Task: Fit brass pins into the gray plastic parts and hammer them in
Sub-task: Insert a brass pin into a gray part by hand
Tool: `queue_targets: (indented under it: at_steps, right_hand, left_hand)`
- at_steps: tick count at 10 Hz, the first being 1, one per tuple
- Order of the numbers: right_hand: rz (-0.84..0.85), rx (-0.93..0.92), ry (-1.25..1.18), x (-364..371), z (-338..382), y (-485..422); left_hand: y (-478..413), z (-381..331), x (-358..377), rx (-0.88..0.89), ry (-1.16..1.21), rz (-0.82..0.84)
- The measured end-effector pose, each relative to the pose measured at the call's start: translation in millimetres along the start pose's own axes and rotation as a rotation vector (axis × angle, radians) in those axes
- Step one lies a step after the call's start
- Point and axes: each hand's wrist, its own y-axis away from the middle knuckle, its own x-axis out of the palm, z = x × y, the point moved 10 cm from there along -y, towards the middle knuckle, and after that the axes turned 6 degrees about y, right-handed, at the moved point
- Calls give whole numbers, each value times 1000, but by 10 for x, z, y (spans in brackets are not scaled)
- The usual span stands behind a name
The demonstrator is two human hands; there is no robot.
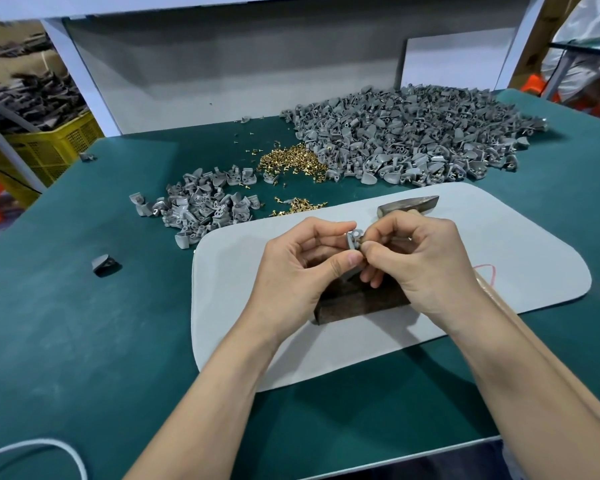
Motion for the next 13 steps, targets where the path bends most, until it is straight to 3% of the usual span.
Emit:
queue_targets:
  at_steps: [13]
  right_hand:
    - [-24,-54,107,-38,-54,-5]
  left_hand:
    - [-12,16,8,12,-23,25]
